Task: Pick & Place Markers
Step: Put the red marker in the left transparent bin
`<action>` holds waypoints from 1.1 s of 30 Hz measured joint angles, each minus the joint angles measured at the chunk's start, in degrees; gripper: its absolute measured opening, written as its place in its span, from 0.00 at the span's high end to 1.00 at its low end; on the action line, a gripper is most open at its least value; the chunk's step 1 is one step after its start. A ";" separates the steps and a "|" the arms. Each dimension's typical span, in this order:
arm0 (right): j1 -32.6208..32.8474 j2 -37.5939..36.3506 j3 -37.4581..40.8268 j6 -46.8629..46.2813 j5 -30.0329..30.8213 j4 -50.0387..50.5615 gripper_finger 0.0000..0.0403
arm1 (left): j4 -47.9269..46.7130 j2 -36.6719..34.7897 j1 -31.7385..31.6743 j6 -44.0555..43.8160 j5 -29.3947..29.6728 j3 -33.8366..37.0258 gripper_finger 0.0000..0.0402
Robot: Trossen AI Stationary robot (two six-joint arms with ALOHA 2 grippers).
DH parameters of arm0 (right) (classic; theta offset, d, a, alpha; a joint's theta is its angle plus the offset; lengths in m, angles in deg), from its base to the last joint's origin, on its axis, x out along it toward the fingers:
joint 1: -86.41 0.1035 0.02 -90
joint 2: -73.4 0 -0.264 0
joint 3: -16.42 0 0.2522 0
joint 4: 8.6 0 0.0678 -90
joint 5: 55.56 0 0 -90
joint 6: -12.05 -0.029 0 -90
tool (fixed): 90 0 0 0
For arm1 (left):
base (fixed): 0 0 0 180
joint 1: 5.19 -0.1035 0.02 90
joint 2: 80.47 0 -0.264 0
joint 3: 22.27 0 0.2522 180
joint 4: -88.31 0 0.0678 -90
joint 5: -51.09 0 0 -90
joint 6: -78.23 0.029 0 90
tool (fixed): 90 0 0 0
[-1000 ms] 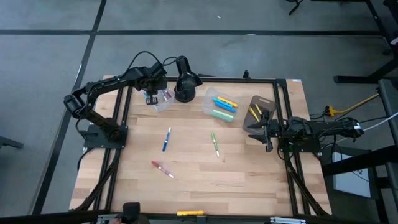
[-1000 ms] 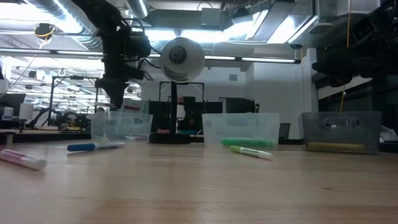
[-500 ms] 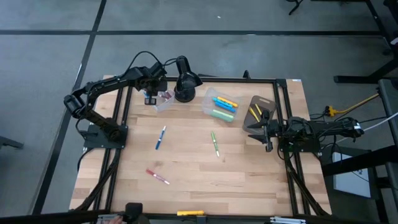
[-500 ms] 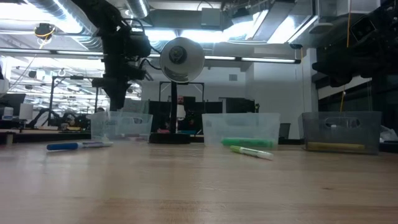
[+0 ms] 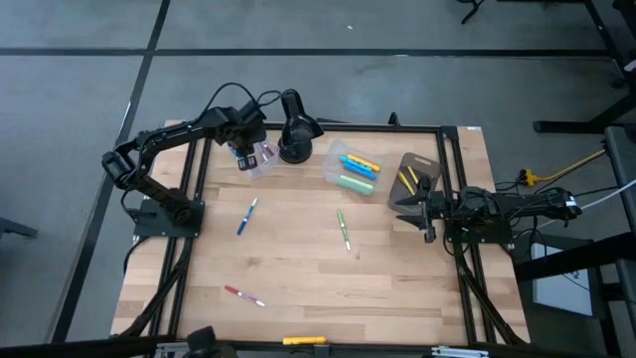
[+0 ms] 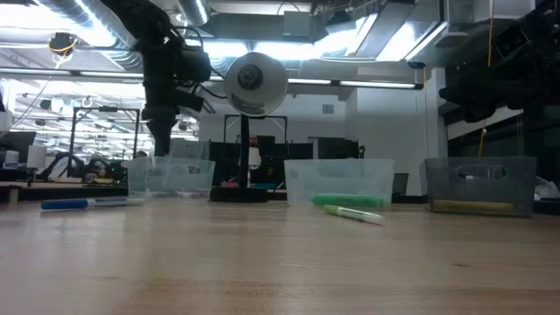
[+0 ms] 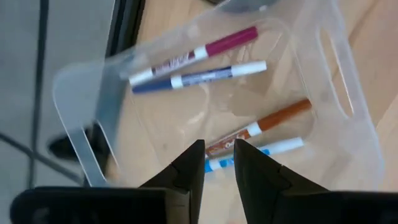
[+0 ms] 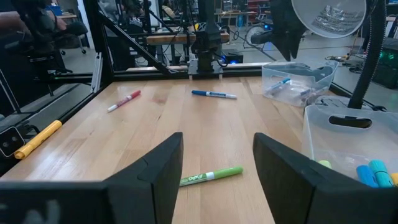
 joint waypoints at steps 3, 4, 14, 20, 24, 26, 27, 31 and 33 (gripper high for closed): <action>0.01 0.00 0.00 -0.02 0.00 0.00 0.52 | -3.14 0.00 -0.02 -6.05 0.05 0.00 0.82; 0.01 0.00 0.00 0.00 0.00 0.00 0.52 | -4.30 0.00 -0.02 -7.35 0.04 0.00 0.82; 0.01 0.00 0.00 -0.01 -0.01 0.00 0.52 | -10.23 -0.28 -0.02 -12.64 -0.04 -0.02 0.86; 0.01 0.00 0.00 -0.01 -0.01 0.00 0.52 | -10.18 -0.38 -0.02 -13.72 1.19 -0.02 0.88; -0.01 0.00 0.02 -0.02 -0.02 0.00 0.52 | -8.51 -2.62 0.01 -14.28 1.58 -0.02 0.90; -0.01 0.01 0.00 -0.01 0.00 0.00 0.52 | -7.25 -4.79 0.01 -14.76 1.58 -0.02 0.91; 0.01 0.00 0.00 -0.01 -0.02 0.00 0.52 | -6.77 -6.04 0.02 -14.98 1.56 -0.02 0.92; 0.01 0.00 0.00 0.00 0.00 0.00 0.52 | -5.64 -11.46 0.12 -15.91 -0.19 -0.02 0.94; -0.01 0.00 0.00 -0.02 0.00 0.00 0.52 | -5.58 -13.95 0.50 -16.72 -1.26 -0.02 0.94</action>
